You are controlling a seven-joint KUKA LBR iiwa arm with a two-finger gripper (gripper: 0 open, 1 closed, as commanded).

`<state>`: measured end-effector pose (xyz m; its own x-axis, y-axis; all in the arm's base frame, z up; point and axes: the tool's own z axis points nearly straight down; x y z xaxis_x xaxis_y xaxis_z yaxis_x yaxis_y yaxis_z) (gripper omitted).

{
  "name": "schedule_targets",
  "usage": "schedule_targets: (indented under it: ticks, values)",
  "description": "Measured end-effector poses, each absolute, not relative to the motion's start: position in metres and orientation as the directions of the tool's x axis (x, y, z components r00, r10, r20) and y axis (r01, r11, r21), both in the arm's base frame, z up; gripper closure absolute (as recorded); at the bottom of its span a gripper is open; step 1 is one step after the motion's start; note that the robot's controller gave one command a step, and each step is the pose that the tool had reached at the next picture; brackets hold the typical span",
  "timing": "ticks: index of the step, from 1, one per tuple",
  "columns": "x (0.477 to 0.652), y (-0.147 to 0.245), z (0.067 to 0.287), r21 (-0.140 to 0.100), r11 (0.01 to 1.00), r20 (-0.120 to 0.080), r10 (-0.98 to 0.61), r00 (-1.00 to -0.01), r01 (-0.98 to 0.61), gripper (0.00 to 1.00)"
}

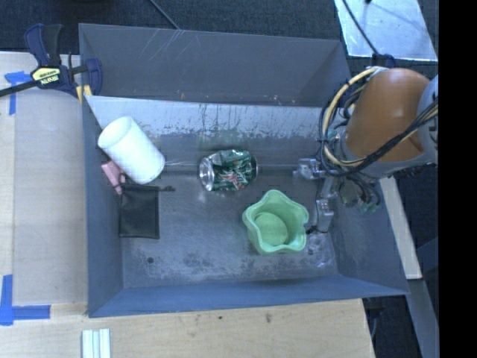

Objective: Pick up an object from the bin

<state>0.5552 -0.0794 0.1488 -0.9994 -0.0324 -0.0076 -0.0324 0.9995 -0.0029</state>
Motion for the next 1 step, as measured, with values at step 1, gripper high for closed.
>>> schedule_targets:
  ticks: [1]
  values:
    - [0.5541,-0.048,0.1271,0.003,0.999,0.004,-0.045,-0.999,-0.045,0.0]
